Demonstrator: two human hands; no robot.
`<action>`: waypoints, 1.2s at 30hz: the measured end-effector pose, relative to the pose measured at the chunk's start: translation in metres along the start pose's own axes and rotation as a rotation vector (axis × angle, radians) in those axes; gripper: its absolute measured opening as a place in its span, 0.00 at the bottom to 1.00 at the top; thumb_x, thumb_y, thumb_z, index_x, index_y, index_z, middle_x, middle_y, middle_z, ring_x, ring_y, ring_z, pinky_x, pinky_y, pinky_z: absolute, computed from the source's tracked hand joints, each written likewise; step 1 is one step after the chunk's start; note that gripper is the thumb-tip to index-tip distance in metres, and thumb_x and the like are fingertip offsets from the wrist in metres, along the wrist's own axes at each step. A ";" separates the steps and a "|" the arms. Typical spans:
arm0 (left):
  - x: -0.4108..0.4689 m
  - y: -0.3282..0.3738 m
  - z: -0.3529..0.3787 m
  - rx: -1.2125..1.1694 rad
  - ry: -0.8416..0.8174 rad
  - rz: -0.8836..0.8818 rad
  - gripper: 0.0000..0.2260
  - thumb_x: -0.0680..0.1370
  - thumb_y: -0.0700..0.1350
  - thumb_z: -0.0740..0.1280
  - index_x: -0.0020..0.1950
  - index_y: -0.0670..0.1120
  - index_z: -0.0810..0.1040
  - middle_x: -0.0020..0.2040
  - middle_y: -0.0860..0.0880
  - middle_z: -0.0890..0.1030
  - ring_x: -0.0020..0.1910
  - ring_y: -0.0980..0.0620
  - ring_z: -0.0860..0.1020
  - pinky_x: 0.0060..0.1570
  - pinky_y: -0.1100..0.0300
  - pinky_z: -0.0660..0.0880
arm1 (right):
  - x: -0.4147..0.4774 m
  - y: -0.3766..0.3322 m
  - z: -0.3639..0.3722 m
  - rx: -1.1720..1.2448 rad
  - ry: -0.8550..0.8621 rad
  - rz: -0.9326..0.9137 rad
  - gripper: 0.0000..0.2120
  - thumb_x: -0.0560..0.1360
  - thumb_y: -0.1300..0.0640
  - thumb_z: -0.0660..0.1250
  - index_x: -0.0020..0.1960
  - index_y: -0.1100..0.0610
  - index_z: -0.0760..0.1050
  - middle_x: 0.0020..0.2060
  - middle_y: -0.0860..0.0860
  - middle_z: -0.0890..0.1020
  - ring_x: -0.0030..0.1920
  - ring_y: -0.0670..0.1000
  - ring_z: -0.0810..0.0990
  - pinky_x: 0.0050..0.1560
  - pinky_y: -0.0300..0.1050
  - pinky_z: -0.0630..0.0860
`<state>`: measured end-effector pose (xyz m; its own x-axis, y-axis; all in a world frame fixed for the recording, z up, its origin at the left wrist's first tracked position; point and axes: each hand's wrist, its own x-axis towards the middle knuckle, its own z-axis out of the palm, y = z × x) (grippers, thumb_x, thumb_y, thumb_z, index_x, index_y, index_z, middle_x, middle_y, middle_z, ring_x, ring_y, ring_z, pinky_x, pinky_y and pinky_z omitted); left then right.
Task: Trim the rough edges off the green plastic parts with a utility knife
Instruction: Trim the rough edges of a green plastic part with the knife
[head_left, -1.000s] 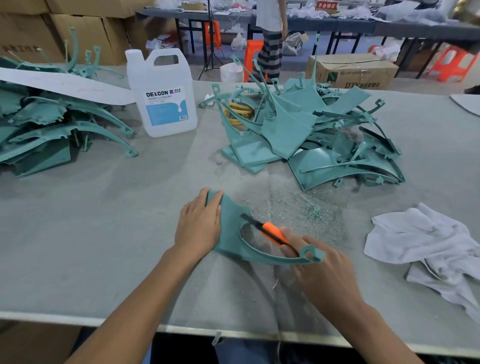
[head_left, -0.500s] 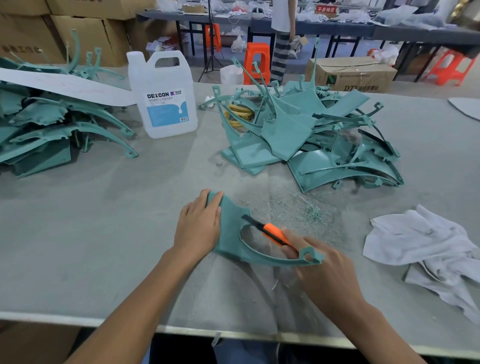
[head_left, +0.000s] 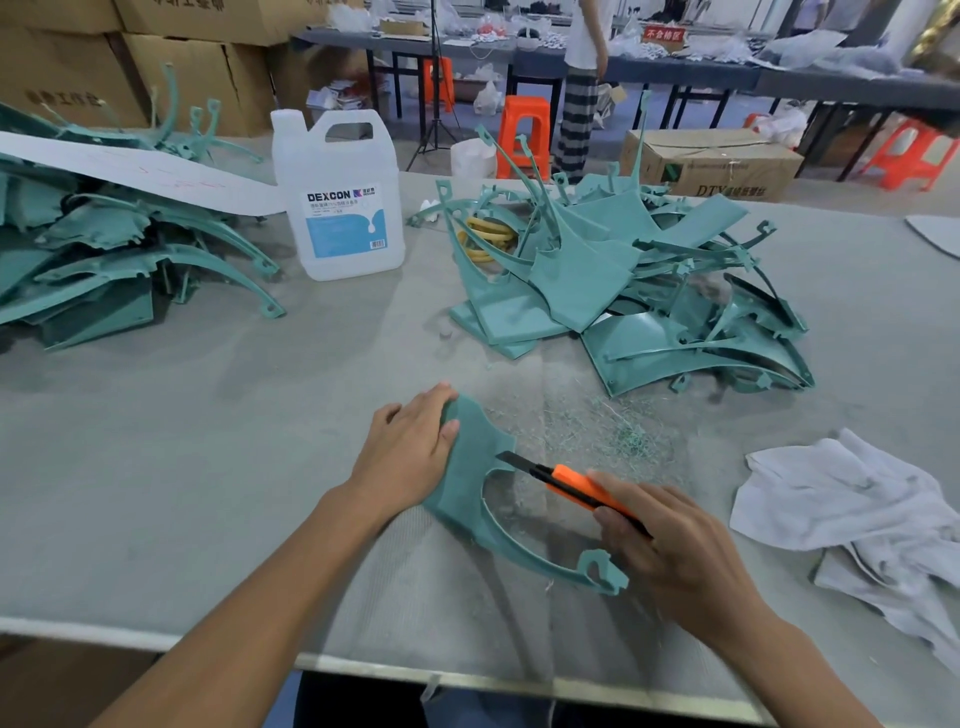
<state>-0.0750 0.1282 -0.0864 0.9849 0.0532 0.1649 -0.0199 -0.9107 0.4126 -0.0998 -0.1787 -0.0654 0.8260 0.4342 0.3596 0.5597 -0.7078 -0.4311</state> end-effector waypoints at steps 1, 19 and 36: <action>0.000 0.000 0.000 -0.001 0.002 -0.002 0.16 0.86 0.50 0.53 0.73 0.52 0.64 0.77 0.52 0.67 0.72 0.53 0.68 0.71 0.53 0.56 | 0.002 0.003 -0.001 0.005 -0.008 0.004 0.17 0.79 0.48 0.65 0.67 0.42 0.76 0.45 0.41 0.82 0.44 0.50 0.80 0.39 0.47 0.78; -0.002 -0.009 0.005 -0.047 0.013 0.058 0.15 0.85 0.50 0.55 0.73 0.54 0.63 0.76 0.52 0.69 0.71 0.54 0.70 0.71 0.50 0.57 | 0.027 -0.003 -0.017 -0.210 -0.218 -0.061 0.21 0.80 0.38 0.50 0.69 0.38 0.72 0.47 0.39 0.81 0.44 0.50 0.81 0.33 0.46 0.73; -0.003 -0.007 0.002 -0.045 0.022 0.073 0.16 0.85 0.50 0.55 0.73 0.53 0.62 0.73 0.53 0.72 0.67 0.53 0.73 0.72 0.50 0.59 | 0.019 -0.002 -0.013 -0.088 -0.233 0.014 0.20 0.81 0.38 0.52 0.70 0.37 0.68 0.46 0.41 0.80 0.44 0.51 0.80 0.38 0.53 0.78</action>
<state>-0.0771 0.1334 -0.0916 0.9765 -0.0029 0.2155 -0.0994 -0.8933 0.4383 -0.0867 -0.1761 -0.0471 0.8325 0.5335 0.1493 0.5486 -0.7560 -0.3572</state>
